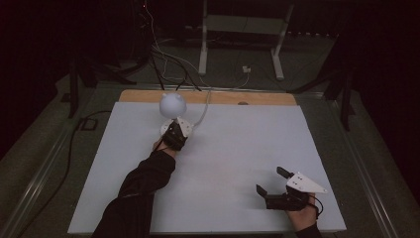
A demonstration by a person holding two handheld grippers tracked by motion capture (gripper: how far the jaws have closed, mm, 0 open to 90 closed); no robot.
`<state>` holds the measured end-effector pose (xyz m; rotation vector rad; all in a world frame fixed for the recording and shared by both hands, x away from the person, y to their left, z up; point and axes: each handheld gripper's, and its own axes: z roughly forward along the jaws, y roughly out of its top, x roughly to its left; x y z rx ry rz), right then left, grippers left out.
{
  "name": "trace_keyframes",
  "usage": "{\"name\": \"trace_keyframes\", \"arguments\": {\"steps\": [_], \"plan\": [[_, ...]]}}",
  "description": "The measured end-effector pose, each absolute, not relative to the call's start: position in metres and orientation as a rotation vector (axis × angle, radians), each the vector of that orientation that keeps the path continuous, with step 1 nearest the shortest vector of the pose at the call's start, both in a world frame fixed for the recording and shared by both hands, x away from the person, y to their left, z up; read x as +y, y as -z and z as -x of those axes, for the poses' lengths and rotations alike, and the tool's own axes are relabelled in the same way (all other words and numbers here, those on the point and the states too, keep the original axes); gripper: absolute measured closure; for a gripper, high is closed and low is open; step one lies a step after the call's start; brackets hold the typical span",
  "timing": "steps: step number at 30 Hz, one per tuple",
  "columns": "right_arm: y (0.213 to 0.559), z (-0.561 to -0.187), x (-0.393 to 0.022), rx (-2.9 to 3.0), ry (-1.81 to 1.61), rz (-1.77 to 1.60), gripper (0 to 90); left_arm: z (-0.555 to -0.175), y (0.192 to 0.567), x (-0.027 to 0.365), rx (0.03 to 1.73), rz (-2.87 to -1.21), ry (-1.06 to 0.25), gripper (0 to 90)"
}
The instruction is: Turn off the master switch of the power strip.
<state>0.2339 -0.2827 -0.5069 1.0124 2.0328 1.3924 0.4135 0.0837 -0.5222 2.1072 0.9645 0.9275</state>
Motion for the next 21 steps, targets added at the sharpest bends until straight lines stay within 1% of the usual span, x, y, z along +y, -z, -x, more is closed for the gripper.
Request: {"name": "trace_keyframes", "arguments": {"steps": [4,8,11,21], "plan": [[0.5072,-0.2344,-0.2830,2.034,-1.391,-1.015,0.1,-0.4148,0.5201,0.0810,0.953,-2.143,-0.938,90.0],[0.5060,-0.2335,-0.2830,2.025,-1.398,-1.011,0.0,-0.4164,0.5184,0.0825,0.948,-2.157,-0.913,90.0],[0.5062,-0.2335,-0.2831,2.025,-1.397,-1.013,0.1,-0.4161,0.5180,0.0797,0.910,-2.196,-0.952,90.0],[0.5062,-0.2334,-0.2831,2.025,-1.397,-1.012,0.1,-0.4164,0.5164,0.0764,0.854,-2.264,-0.985,90.0]]}}
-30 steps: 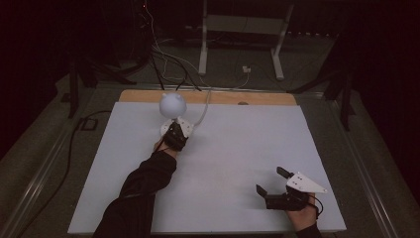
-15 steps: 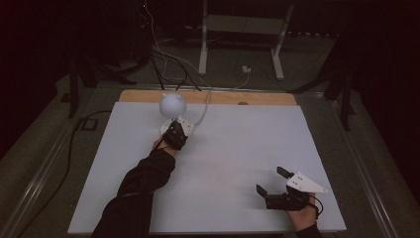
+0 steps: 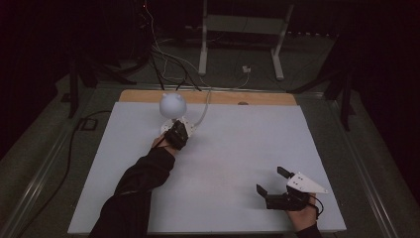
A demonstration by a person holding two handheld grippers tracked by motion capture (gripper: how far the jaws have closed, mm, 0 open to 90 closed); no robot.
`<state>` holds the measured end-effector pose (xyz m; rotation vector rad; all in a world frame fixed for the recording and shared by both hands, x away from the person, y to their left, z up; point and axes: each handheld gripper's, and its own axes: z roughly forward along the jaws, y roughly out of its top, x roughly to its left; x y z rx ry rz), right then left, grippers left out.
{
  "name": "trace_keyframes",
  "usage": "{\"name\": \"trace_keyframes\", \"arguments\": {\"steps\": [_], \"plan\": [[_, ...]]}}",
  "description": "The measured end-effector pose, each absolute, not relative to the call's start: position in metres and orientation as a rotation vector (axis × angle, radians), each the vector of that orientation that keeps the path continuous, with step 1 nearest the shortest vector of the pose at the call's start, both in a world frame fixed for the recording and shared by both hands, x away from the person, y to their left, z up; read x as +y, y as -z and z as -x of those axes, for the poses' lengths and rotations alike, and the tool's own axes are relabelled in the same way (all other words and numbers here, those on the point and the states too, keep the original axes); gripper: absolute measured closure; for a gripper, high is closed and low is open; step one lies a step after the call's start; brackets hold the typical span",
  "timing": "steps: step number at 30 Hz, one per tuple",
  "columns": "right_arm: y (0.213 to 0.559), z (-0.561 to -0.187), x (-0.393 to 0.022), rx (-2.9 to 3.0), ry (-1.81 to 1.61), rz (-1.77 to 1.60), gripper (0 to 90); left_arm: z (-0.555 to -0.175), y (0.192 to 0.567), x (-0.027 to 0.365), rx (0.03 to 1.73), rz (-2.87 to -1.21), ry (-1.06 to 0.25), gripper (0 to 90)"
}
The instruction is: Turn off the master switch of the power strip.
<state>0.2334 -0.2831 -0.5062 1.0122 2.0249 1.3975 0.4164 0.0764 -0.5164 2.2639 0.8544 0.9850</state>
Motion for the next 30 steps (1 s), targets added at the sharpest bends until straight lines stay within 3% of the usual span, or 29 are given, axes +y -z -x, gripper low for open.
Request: {"name": "trace_keyframes", "arguments": {"steps": [30], "plan": [[0.505,-0.233,-0.283,2.021,-1.402,-1.011,0.1,-0.424,0.509,0.058,0.709,-2.515,-1.078,90.0]]}}
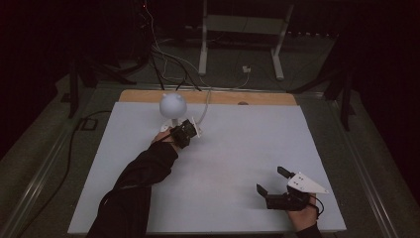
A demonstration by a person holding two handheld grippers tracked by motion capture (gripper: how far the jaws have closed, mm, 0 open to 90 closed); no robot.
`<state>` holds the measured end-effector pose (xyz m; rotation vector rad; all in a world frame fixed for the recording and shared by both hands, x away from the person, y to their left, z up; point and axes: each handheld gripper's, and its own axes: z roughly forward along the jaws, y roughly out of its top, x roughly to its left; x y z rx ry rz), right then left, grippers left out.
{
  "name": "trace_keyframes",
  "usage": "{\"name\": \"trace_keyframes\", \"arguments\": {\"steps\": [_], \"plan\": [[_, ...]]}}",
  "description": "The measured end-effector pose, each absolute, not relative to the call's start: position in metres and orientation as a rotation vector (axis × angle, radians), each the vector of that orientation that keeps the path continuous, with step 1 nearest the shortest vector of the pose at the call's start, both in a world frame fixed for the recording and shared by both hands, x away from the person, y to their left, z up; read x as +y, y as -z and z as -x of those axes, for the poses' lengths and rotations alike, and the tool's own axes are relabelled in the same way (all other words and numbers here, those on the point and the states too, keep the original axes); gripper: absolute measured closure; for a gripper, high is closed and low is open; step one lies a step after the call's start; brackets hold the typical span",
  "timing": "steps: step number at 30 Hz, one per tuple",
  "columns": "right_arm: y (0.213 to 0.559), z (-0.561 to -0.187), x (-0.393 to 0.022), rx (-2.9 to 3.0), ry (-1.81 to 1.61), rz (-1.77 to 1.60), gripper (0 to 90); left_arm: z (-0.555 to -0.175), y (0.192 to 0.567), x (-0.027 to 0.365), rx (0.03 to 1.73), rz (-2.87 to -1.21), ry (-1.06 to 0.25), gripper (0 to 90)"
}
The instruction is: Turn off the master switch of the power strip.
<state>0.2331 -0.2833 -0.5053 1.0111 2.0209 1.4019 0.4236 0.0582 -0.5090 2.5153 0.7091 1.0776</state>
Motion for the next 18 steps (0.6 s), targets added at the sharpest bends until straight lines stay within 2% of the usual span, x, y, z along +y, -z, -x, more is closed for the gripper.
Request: {"name": "trace_keyframes", "arguments": {"steps": [4,7,18], "plan": [[0.505,-0.232,-0.283,2.021,-1.397,-1.003,0.0,-0.425,0.508,0.062,0.712,-2.502,-1.041,90.0],[0.506,-0.233,-0.284,2.020,-1.399,-1.015,0.1,-0.424,0.509,0.061,0.708,-2.500,-1.060,90.0],[0.506,-0.234,-0.285,2.016,-1.397,-1.020,0.1,-0.423,0.503,0.071,0.739,-2.395,-0.964,90.0]]}}
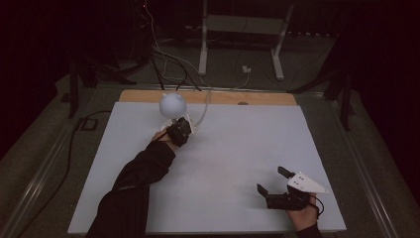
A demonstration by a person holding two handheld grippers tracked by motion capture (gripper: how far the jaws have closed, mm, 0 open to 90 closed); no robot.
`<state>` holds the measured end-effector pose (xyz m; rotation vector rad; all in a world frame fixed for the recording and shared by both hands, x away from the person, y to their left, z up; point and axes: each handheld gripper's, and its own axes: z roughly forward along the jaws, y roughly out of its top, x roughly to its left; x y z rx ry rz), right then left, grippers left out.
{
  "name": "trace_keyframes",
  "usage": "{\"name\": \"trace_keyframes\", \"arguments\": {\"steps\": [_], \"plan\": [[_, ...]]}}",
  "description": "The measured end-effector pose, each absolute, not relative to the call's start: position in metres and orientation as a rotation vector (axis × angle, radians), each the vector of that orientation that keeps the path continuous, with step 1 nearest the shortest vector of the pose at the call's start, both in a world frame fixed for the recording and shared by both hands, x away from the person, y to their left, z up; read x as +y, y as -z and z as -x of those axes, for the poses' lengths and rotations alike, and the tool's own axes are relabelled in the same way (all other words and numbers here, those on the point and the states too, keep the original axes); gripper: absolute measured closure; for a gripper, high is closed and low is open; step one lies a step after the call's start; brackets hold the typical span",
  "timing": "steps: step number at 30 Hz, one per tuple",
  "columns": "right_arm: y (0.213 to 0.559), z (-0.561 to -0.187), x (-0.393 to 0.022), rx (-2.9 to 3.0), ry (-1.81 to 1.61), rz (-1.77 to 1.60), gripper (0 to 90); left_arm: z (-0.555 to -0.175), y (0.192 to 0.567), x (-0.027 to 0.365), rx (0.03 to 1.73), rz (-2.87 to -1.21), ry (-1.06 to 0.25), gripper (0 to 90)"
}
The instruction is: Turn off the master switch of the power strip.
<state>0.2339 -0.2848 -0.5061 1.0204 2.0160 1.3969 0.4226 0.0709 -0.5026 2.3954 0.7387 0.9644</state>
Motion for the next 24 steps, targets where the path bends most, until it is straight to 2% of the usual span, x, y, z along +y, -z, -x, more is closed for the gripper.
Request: {"name": "trace_keyframes", "arguments": {"steps": [5,11,14,20,24], "plan": [[0.506,-0.234,-0.286,2.010,-1.398,-1.027,0.0,-0.420,0.492,0.074,0.771,-2.311,-0.920,90.0],[0.505,-0.233,-0.285,2.009,-1.399,-1.022,0.1,-0.415,0.484,0.077,0.796,-2.286,-0.843,90.0],[0.505,-0.233,-0.285,2.008,-1.399,-1.021,0.1,-0.412,0.480,0.077,0.795,-2.276,-0.802,81.5],[0.503,-0.232,-0.287,1.997,-1.408,-1.021,0.0,-0.407,0.476,0.078,0.788,-2.279,-0.718,69.9],[0.504,-0.233,-0.287,1.999,-1.409,-1.024,0.1,-0.403,0.474,0.080,0.795,-2.284,-0.639,54.4]]}}
